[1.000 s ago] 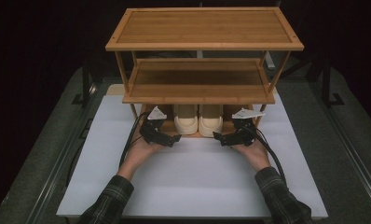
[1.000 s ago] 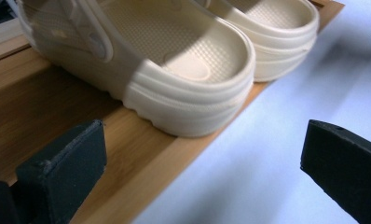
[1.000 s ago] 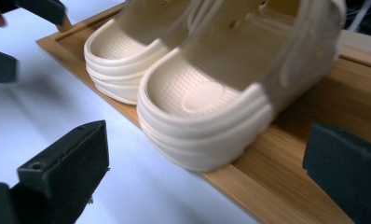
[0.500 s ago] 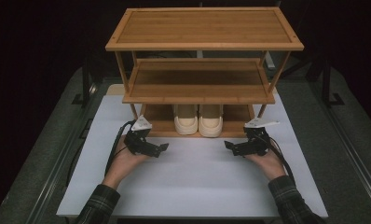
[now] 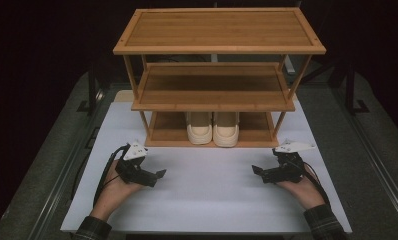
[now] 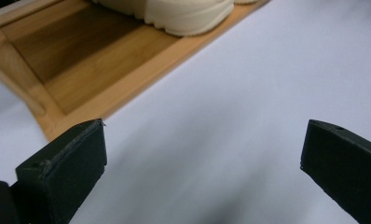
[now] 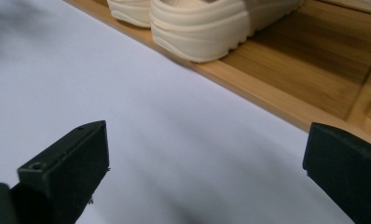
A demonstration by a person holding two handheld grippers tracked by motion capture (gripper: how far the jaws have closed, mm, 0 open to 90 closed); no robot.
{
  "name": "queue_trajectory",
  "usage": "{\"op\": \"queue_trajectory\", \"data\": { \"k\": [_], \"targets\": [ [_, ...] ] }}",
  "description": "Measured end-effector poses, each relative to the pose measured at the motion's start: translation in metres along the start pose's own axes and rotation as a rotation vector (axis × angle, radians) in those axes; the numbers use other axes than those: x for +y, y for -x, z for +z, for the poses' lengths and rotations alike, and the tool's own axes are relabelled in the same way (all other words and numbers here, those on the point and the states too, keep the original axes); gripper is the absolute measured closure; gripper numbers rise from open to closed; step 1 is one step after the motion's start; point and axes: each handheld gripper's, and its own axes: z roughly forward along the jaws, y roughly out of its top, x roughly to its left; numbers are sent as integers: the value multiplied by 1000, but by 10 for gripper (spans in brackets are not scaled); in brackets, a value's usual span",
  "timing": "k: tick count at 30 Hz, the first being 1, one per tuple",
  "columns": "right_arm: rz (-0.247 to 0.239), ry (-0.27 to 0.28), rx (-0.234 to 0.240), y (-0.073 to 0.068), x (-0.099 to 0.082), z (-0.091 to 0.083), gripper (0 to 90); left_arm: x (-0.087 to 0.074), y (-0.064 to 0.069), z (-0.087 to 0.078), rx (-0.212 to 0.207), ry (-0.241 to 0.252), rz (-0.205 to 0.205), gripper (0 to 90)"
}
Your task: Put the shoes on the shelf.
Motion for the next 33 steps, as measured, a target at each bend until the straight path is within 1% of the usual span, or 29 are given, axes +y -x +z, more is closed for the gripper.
{"op": "queue_trajectory", "data": {
  "k": [3, 6, 10, 13, 14, 19, 22, 23, 24, 25, 26, 28, 30, 31, 33],
  "targets": [
    [4, -3, -10, 1, -7, -8, 2, -6, 1, -7, 10, -6, 10, 0],
    [8, -12, -15, 3, -16, -15, 2, -16, 2, -14, 19, -14, 6, 0],
    [15, -35, -28, 7, -31, -24, 2, -30, 2, -22, 33, -45, 17, 0],
    [24, -50, -41, 11, -41, -29, 2, -41, 3, -28, 43, -84, 26, 0],
    [23, -62, -49, 12, -46, -32, 2, -44, 3, -29, 46, -92, 26, 0],
    [16, -109, -96, 17, -62, -39, 2, -65, 0, -39, 48, -116, 1, 0],
    [17, -124, -107, 21, -70, -43, 2, -75, -3, -43, 50, -136, -7, 0],
    [23, -131, -111, 22, -72, -45, 2, -78, -4, -43, 49, -135, -9, 0],
    [25, -136, -115, 23, -74, -45, 2, -81, -5, -43, 45, -138, -17, 0],
    [25, -152, -122, 24, -76, -46, 2, -83, -6, -43, 39, -133, -29, 0],
    [22, -164, -122, 26, -78, -46, 2, -85, -8, -43, 30, -128, -42, 0],
    [37, -156, -111, 27, -79, -47, 2, -87, -10, -42, 16, -119, -56, 0],
    [34, -161, -115, 27, -79, -47, 2, -88, -11, -42, 8, -117, -71, 0],
    [27, -164, -119, 27, -79, -46, 2, -88, -11, -42, 7, -117, -70, 0],
    [29, -164, -119, 27, -79, -46, 2, -88, -11, -42, 6, -117, -71, 0]
  ]
}}
